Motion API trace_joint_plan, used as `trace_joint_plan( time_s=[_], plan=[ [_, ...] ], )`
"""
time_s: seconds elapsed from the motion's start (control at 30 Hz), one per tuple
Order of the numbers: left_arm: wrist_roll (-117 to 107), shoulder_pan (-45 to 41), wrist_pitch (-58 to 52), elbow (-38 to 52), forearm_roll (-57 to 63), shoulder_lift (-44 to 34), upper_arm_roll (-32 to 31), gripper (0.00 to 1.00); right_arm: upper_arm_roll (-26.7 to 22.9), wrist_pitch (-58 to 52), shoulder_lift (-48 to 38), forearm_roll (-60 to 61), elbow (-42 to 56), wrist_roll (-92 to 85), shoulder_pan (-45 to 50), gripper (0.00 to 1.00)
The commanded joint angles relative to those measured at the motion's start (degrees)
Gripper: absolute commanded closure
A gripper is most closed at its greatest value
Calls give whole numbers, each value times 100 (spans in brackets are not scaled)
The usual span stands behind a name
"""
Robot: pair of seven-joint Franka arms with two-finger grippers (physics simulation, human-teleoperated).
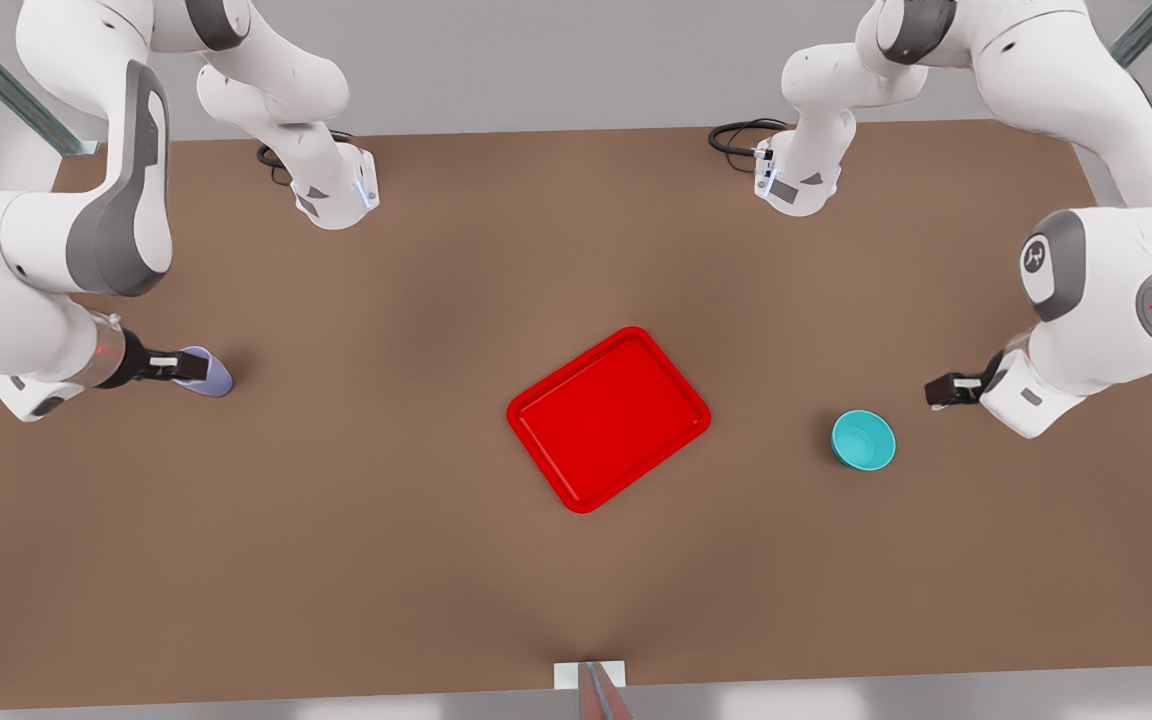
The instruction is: Place the bowl on the tray with the left arm and the cup on the tray with the right arm
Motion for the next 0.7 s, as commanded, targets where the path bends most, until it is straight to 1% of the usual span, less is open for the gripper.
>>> trace_joint_plan(
  time_s=[0.0, 0.07, 0.13, 0.17, 0.2, 0.23, 0.27, 0.3, 0.33, 0.47, 0.5, 0.57, 0.6, 0.63, 0.67],
  plan=[
    [0, 10, 0, 0, 82, 51, 2, 0, 0, 0, -10, 0, -9, -32, -2, 0],
    [0, 28, 219, -9, 20, 393, 10, 0, 0, -35, -28, 0, -53, -41, 6, 0],
    [263, 142, 632, -123, -700, 877, 142, 0, 0, -123, -28, 0, -97, -67, 6, 0],
    [614, 177, 834, -272, -1087, 1052, 335, 0, 0, -97, -28, 0, -97, -76, 6, 0],
    [1212, 239, 1247, -781, -1623, 1062, 546, 0, 0, -88, -28, 0, -89, -67, 6, 0],
    [1687, 265, 1625, -1230, -1764, 1053, 687, 0, -9, -79, -19, -9, -97, -76, 6, 0],
    [1968, 353, 1889, -1450, -1817, 1079, 714, 0, -9, -53, -10, 9, -89, -85, 6, 0],
    [2320, 467, 1942, -1468, -1852, 1237, 749, 0, 0, 70, -10, 0, -71, -41, 6, 0],
    [2417, 511, 2021, -1476, -1852, 1387, 749, 0, 0, 439, -10, -79, -71, -41, 6, 0],
    [2654, 511, 2390, -1468, -2019, 1923, 740, 0, 0, 597, -19, -97, -88, -14, 15, 0],
    [2733, 520, 2470, -1468, -2028, 2037, 740, 0, 0, 808, -19, -97, -133, -14, 15, 0],
    [2733, 511, 2540, -1459, -2054, 2169, 740, 0, 9, 835, -19, -105, -133, -23, 15, 0],
    [2733, 503, 2540, -1459, -2054, 2169, 731, 17, 9, 835, -19, -105, -133, -23, 15, 0],
    [2725, 494, 2540, -1459, -2046, 2169, 731, 40, 0, 818, -19, -105, -133, -58, 15, 0],
    [2707, 476, 2540, -1459, -2054, 2178, 731, 55, 9, 817, -19, -105, -141, -23, 15, 0]
  ],
)
